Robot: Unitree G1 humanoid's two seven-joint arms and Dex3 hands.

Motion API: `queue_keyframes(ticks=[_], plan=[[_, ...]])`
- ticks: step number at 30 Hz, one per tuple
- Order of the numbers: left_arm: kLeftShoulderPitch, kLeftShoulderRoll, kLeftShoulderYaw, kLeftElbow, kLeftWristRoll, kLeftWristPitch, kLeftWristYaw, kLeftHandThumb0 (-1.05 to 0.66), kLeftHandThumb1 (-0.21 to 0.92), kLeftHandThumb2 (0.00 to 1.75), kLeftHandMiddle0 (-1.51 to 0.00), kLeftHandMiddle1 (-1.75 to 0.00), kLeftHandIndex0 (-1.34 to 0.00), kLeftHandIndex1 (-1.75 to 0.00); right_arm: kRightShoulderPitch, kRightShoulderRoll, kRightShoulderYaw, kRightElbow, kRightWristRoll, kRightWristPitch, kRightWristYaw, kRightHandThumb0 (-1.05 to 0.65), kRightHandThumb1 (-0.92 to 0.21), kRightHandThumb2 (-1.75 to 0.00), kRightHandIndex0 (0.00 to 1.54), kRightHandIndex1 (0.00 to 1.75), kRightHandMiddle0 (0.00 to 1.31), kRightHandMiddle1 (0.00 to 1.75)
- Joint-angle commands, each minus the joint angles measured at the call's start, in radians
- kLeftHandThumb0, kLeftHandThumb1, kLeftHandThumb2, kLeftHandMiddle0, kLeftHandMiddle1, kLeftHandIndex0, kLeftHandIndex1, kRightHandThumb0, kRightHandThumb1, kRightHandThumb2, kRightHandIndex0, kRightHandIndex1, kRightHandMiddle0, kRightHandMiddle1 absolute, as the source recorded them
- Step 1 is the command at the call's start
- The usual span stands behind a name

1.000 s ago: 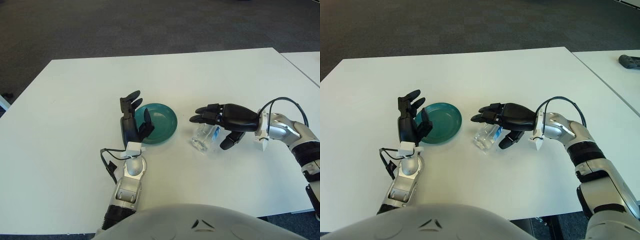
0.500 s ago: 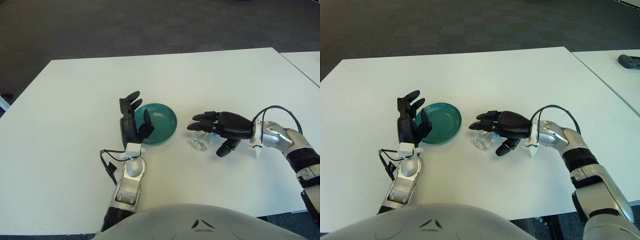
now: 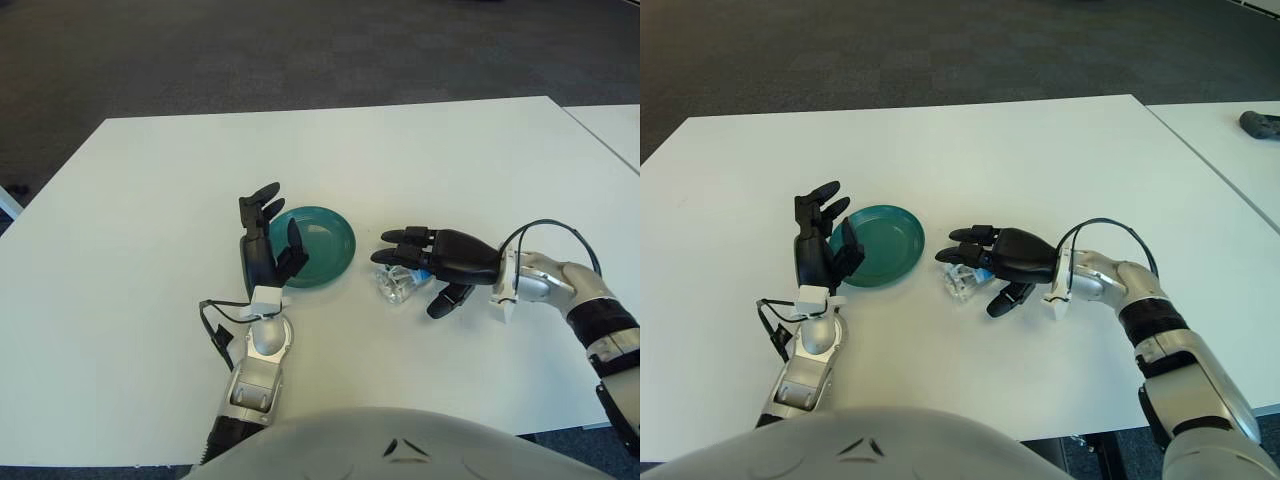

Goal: Put the bottle into the plate.

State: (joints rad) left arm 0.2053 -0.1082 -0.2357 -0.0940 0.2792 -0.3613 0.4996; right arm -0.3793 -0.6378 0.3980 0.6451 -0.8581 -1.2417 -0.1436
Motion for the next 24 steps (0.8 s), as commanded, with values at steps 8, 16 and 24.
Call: queue_keyframes(ticks=[8,16,24], plan=[[0.008,-0.035,0.009,-0.014,-0.011,0.001,-0.015,-0.84,0.92,0.72,-0.25,-0.90,-0.06,-1.16,0.030,0.079,0.068,0.178,0.041,-0.008,-0.067,-0.92,-0.92,-0.43,0.36,0.08,0.00,0.66],[0.023,-0.042,0.013,-0.040,-0.022,0.039,-0.029,-0.77,0.92,0.67,-0.30,-0.91,-0.08,-1.14,0.027,0.096,0.063,0.198,0.069,-0.016,-0.104,-0.85,-0.88,-0.39,0.44,0.84,0.04,1.44],[0.034,-0.069,0.051,-0.062,-0.094,0.096,-0.020,-0.49,0.90,0.51,-0.43,-0.99,-0.27,-1.36,0.016,0.154,0.030,0.226,0.119,-0.115,-0.197,-0.64,-0.67,-0.79,0.58,1.65,0.33,1.73]])
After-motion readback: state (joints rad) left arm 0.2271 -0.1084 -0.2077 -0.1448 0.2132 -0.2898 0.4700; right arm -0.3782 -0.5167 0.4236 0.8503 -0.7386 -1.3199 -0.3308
